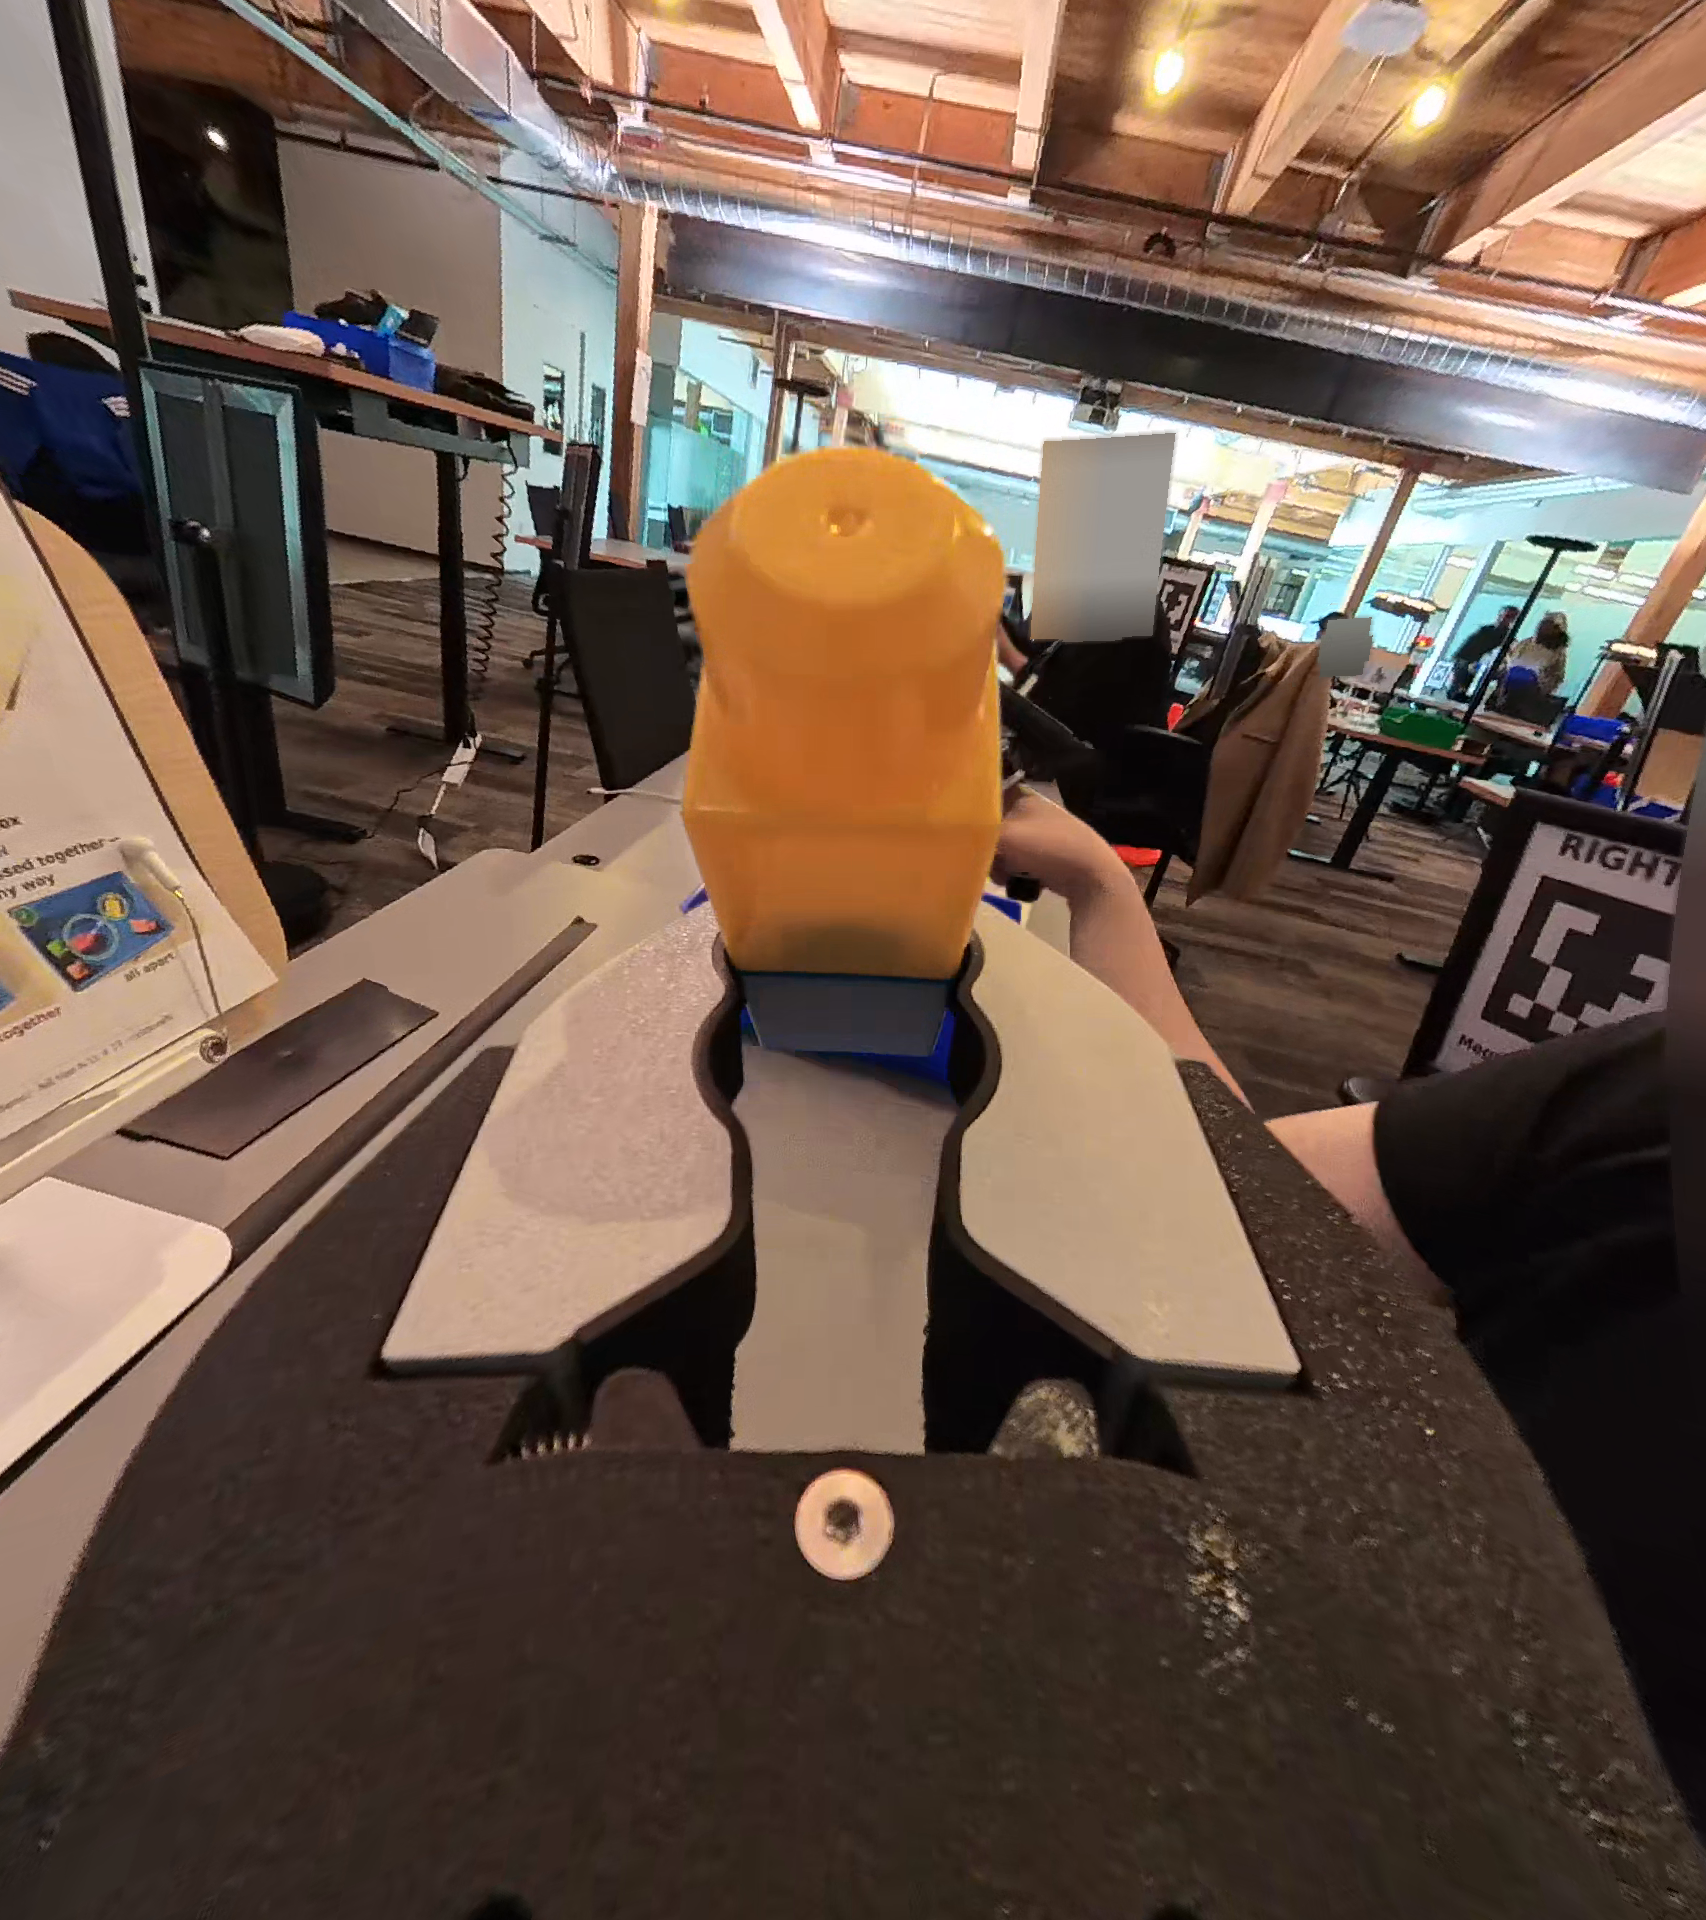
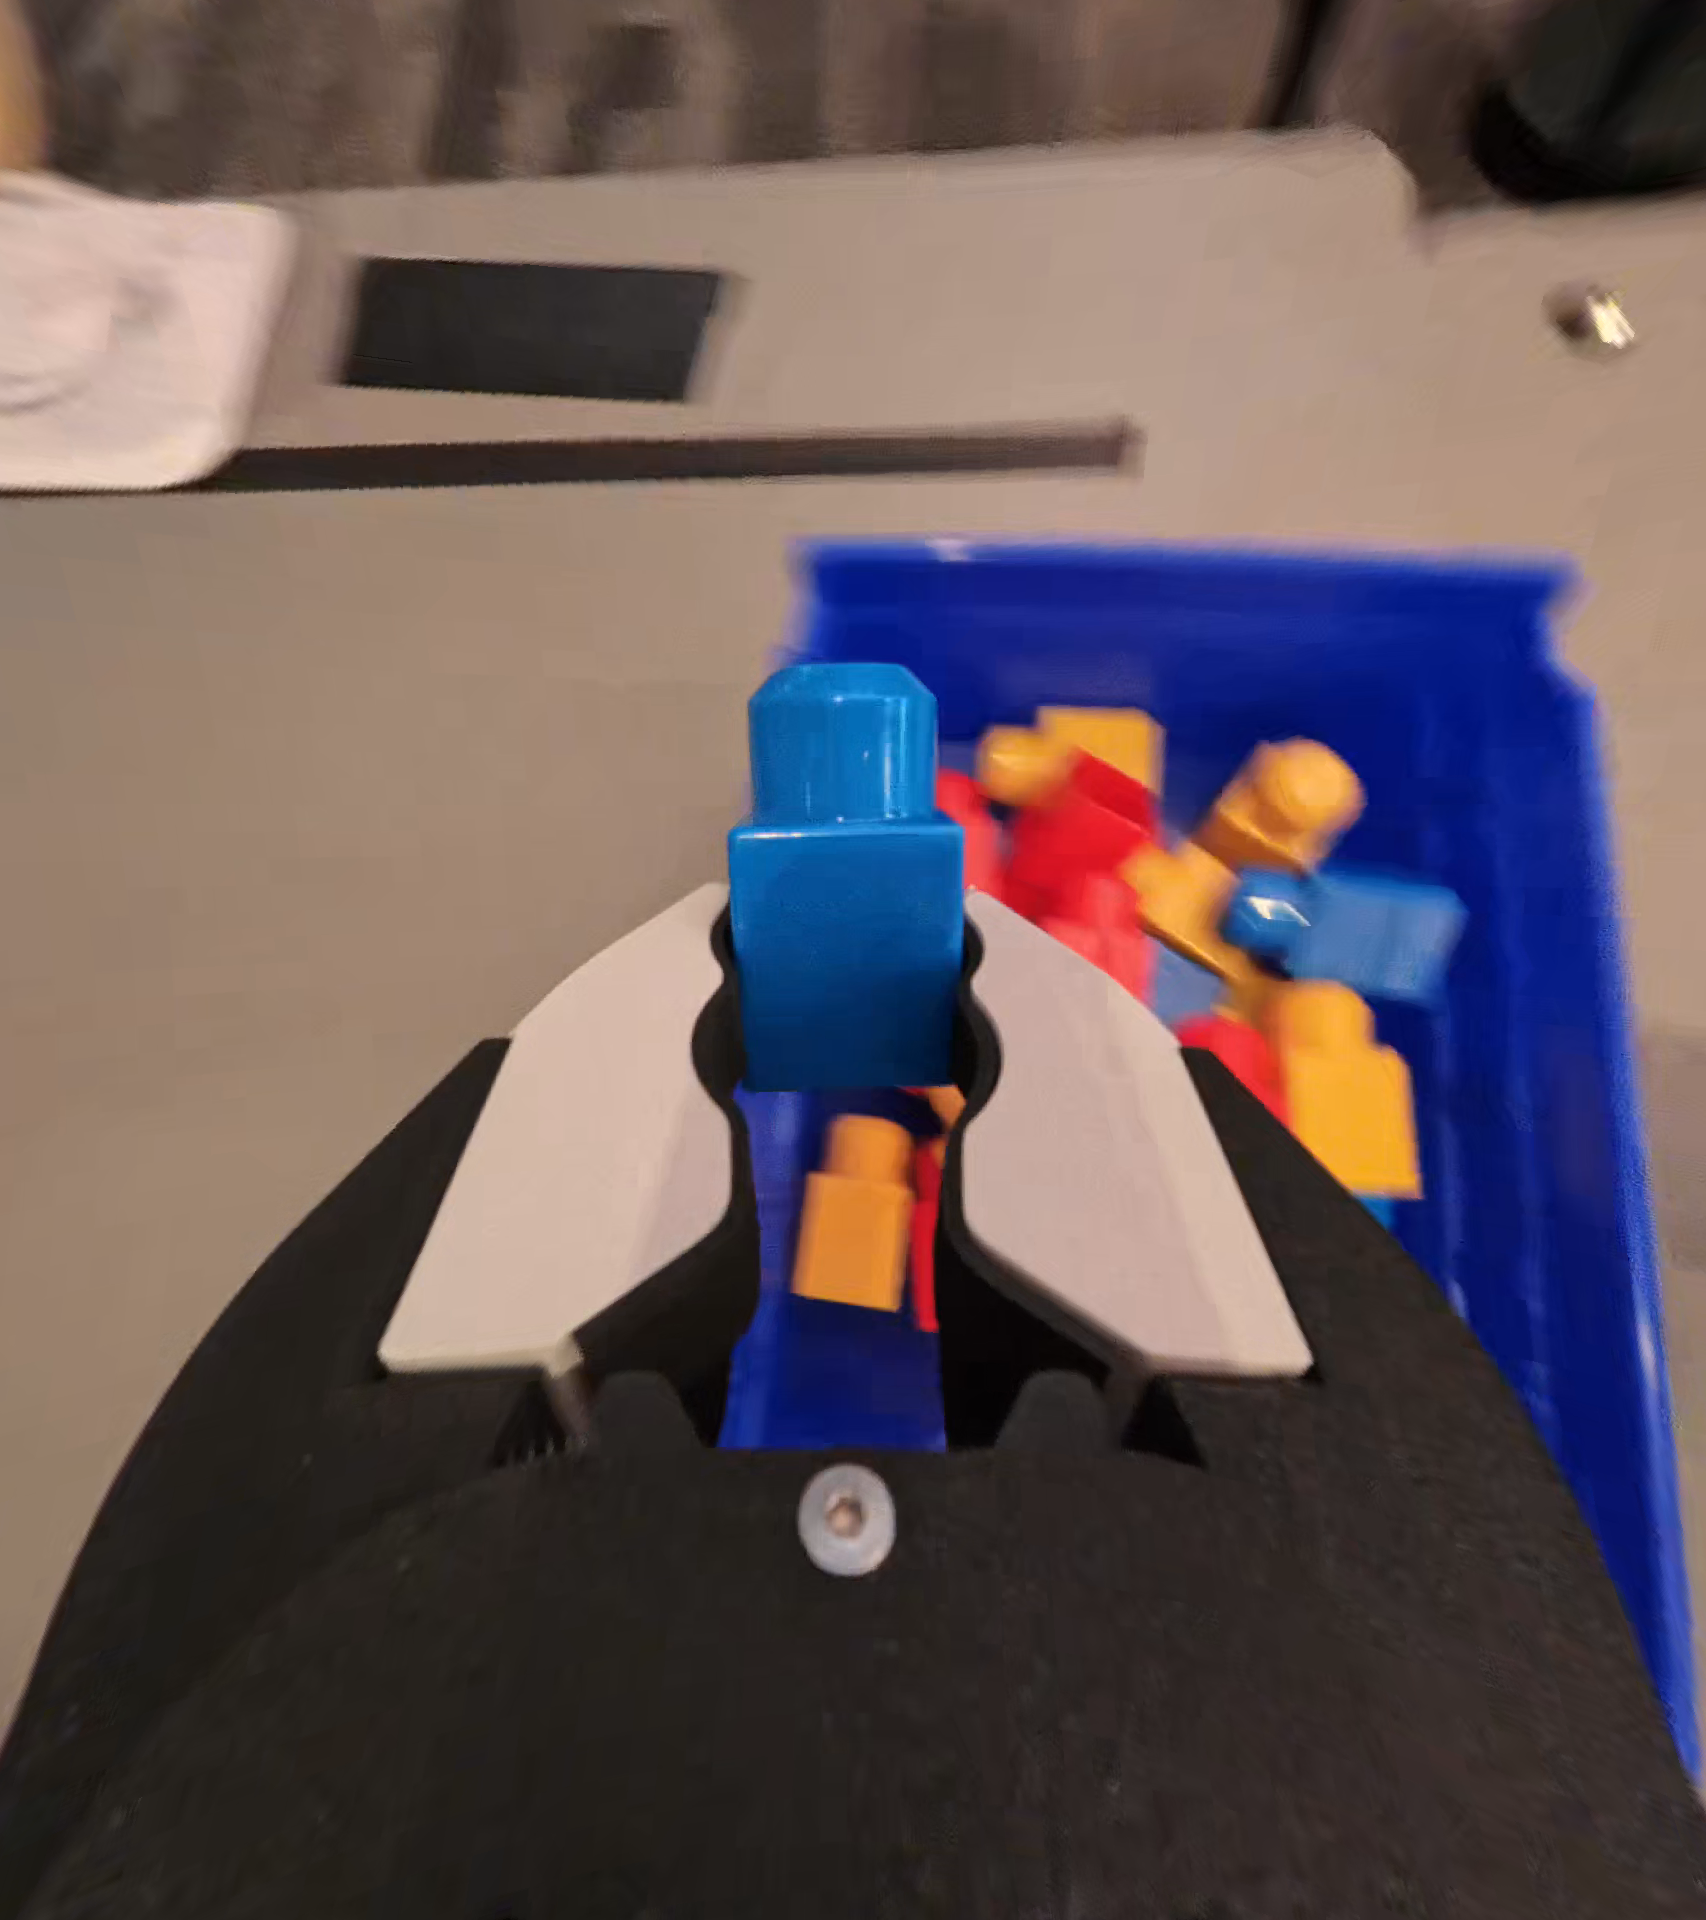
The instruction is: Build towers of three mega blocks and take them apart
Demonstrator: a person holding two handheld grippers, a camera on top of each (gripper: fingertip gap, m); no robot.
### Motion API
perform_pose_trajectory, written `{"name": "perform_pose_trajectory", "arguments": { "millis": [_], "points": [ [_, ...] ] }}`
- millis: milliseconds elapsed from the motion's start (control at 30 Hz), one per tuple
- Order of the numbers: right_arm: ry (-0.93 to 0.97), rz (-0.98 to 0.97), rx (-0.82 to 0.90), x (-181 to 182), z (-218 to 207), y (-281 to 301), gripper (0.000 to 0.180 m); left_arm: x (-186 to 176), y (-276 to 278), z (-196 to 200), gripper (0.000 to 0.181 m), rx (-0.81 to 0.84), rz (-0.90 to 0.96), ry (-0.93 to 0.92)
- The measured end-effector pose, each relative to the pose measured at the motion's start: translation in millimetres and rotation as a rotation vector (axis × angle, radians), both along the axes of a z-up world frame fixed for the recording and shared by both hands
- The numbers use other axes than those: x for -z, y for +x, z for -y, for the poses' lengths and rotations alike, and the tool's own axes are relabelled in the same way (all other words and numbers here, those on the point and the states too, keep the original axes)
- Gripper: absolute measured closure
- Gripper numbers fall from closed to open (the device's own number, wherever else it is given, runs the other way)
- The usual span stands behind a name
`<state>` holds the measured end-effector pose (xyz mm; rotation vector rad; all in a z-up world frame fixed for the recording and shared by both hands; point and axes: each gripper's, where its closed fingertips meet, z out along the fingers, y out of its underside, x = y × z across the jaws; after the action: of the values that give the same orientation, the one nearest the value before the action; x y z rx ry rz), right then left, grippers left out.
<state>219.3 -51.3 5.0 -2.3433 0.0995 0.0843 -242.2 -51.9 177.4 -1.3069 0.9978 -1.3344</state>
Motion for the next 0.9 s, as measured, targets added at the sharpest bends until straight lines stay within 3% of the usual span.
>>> {"name": "perform_pose_trajectory", "arguments": {
  "millis": [167,200,233,333,400,500,600,667,733,833,900],
  "points": [
    [-0.016,-0.135,0.078,54,6,47,0.144,21,23,-2,0.145,0.027,-0.087,-0.025],
    [-0.043,-0.092,0.136,58,5,58,0.132,25,28,-3,0.145,0.022,-0.104,-0.027],
    [-0.036,-0.037,0.186,55,3,67,0.112,30,34,-5,0.145,0.019,-0.122,-0.033],
    [0.163,0.022,0.173,4,-15,53,0.106,51,55,-6,0.145,0.024,-0.208,-0.053],
    [0.376,-0.013,0.021,-48,-30,7,0.109,69,73,-1,0.145,0.060,-0.282,-0.058],
    [0.638,-0.190,-0.400,-119,-33,-112,0.116,91,94,8,0.145,0.114,-0.369,-0.063],
    [0.713,-0.392,-0.845,-155,-9,-231,0.120,104,107,16,0.145,0.161,-0.407,-0.071],
    [0.724,-0.433,-1.012,-160,2,-287,0.119,108,110,19,0.145,0.172,-0.425,-0.069],
    [0.620,-0.406,-1.138,-142,9,-329,0.114,110,111,21,0.145,0.178,-0.435,-0.063],
    [0.495,-0.280,-1.157,-105,-5,-359,0.112,110,112,24,0.145,0.190,-0.438,-0.058],
    [0.437,-0.332,-1.225,-95,1,-376,0.114,113,113,26,0.145,0.200,-0.450,-0.056]
  ]
}}
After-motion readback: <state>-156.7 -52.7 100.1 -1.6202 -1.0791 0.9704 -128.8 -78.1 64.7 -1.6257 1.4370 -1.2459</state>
